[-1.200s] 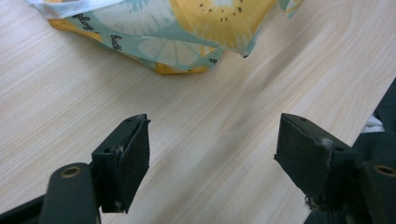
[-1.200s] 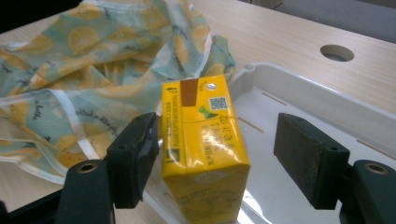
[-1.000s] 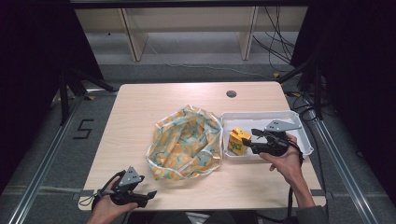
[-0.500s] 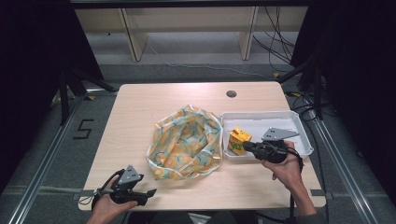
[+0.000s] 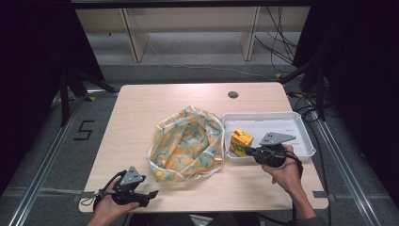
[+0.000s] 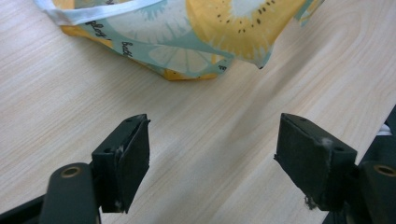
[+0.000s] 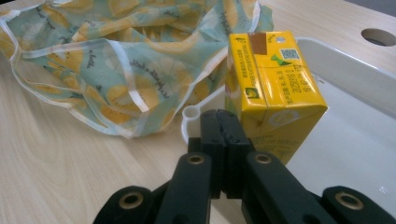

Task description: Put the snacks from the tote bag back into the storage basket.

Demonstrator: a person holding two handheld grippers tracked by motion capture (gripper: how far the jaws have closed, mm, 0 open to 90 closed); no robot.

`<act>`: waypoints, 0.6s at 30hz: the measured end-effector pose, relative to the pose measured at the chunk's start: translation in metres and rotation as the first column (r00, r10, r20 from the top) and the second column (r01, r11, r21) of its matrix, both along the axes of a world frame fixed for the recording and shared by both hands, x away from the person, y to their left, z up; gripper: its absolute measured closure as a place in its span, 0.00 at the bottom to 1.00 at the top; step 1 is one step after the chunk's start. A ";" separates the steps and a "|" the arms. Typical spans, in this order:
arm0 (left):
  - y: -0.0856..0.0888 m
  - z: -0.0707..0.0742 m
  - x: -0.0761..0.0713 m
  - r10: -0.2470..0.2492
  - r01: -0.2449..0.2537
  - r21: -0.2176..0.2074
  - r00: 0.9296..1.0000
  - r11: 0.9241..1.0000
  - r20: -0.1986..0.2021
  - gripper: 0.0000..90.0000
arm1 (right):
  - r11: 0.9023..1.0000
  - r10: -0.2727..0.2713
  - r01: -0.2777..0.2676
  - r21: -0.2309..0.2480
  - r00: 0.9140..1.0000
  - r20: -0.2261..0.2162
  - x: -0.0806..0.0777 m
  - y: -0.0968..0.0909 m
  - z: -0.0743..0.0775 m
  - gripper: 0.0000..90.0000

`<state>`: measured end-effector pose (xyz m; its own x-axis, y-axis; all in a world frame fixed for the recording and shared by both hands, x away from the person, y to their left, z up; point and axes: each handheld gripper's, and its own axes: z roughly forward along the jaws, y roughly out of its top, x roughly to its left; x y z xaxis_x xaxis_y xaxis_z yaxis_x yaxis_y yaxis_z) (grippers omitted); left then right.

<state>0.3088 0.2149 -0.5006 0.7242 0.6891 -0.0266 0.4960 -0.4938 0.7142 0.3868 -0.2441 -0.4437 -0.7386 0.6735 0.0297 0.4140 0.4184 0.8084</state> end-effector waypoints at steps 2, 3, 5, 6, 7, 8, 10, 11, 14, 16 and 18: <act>0.001 0.001 0.000 -0.010 0.010 0.010 1.000 1.000 0.001 0.28 | 1.000 -0.006 0.006 -0.002 1.000 -0.010 0.000 -0.001 -0.001 1.00; 0.001 0.001 -0.001 -0.008 0.008 0.005 1.000 1.000 0.010 0.28 | 1.000 0.000 0.000 -0.007 1.000 0.005 0.002 -0.001 -0.001 1.00; 0.002 0.001 -0.002 -0.015 0.015 0.012 1.000 1.000 0.005 0.28 | 1.000 0.009 -0.008 -0.010 1.000 0.011 0.003 -0.001 -0.002 1.00; 0.002 0.001 -0.002 -0.016 0.015 0.015 1.000 1.000 0.003 0.28 | 1.000 -0.003 0.003 -0.006 1.000 0.000 0.001 0.000 -0.002 1.00; 0.002 0.001 -0.002 -0.012 0.012 0.014 1.000 1.000 0.002 0.28 | 1.000 -0.016 0.016 -0.005 1.000 -0.005 0.001 0.002 -0.002 1.00; 0.003 0.001 -0.001 -0.028 0.027 0.024 0.999 0.999 0.018 0.28 | 1.000 -0.003 0.003 -0.014 1.000 0.005 0.002 0.001 -0.001 1.00; 0.002 0.001 -0.002 -0.007 0.007 0.017 1.000 1.000 0.002 0.28 | 1.000 -0.005 0.006 -0.022 1.000 0.017 0.004 0.002 -0.002 1.00; 0.001 0.000 -0.002 -0.002 0.002 0.014 1.000 1.000 0.000 0.28 | 1.000 -0.002 0.002 -0.024 1.000 0.007 0.004 0.002 -0.002 1.00; 0.001 0.000 -0.002 -0.005 0.005 0.018 1.000 1.000 -0.002 0.28 | 0.999 -0.001 0.002 -0.040 1.000 0.011 0.006 0.001 -0.004 1.00; 0.002 0.001 -0.001 -0.012 0.012 0.035 1.000 0.999 0.003 0.28 | 0.999 -0.016 0.015 -0.029 1.000 -0.004 0.005 0.002 -0.004 1.00; 0.002 0.001 -0.002 -0.014 0.014 0.016 1.000 1.000 0.003 0.28 | 0.999 -0.014 0.014 -0.037 1.000 0.004 0.005 0.001 -0.003 1.00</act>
